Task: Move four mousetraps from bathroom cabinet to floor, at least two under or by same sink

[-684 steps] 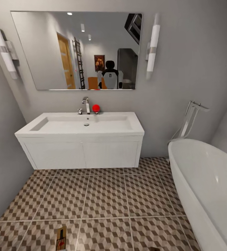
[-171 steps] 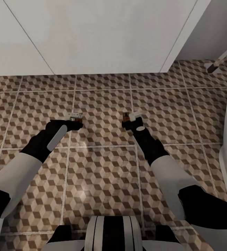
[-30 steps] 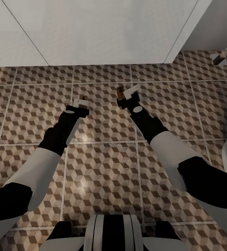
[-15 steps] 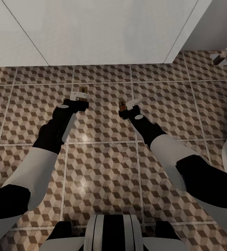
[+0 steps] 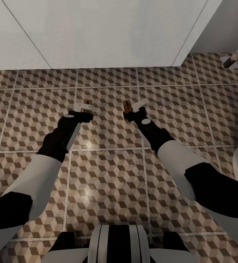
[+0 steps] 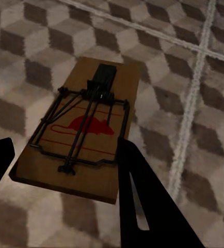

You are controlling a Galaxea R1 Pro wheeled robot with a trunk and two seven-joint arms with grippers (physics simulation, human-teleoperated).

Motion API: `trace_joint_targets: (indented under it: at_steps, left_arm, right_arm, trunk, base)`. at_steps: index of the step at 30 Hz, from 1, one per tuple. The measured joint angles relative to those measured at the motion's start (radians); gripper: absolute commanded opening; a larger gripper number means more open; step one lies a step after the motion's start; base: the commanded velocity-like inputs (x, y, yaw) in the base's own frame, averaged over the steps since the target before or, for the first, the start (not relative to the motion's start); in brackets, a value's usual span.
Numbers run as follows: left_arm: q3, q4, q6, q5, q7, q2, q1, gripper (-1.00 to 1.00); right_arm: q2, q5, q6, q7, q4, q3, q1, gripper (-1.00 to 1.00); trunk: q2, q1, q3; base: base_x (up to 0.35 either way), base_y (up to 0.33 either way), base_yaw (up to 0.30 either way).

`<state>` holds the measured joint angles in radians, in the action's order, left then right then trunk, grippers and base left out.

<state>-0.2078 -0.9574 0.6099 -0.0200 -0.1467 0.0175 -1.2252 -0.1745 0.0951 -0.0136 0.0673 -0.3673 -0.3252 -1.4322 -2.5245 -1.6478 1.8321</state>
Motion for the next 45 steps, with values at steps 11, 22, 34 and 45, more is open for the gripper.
trace_joint_targets:
  at_steps: [11,22,34,45]
  left_arm:
    - [0.000,0.015,-0.003,0.001,0.000,0.001,0.000,-1.00]
    - [-0.007,-0.031,-0.003,0.001,0.000,0.002,0.000,-1.00]
    - [-0.008,-0.033,-0.004,0.002,0.000,0.001,0.000,-1.00]
    - [-0.008,-0.042,-0.004,0.002,0.000,-0.002,0.000,-1.00]
  right_arm:
    - [0.000,0.002,0.036,0.007,-0.055,-0.004,0.000,-1.00]
    - [0.000,0.003,0.038,0.002,-0.046,-0.004,0.000,-1.00]
    - [0.000,0.003,0.038,0.002,-0.043,-0.004,0.000,-1.00]
    - [0.000,0.003,0.038,0.002,-0.041,-0.004,0.000,-1.00]
  trunk:
    - [0.000,0.000,0.000]
    - [0.000,0.000,0.000]
    - [0.000,0.001,0.000]
    - [0.000,0.000,0.000]
  base:
    - [0.000,0.000,0.000]
    - [0.000,0.000,0.000]
    - [0.122,0.000,0.000]
    - [0.097,0.000,0.000]
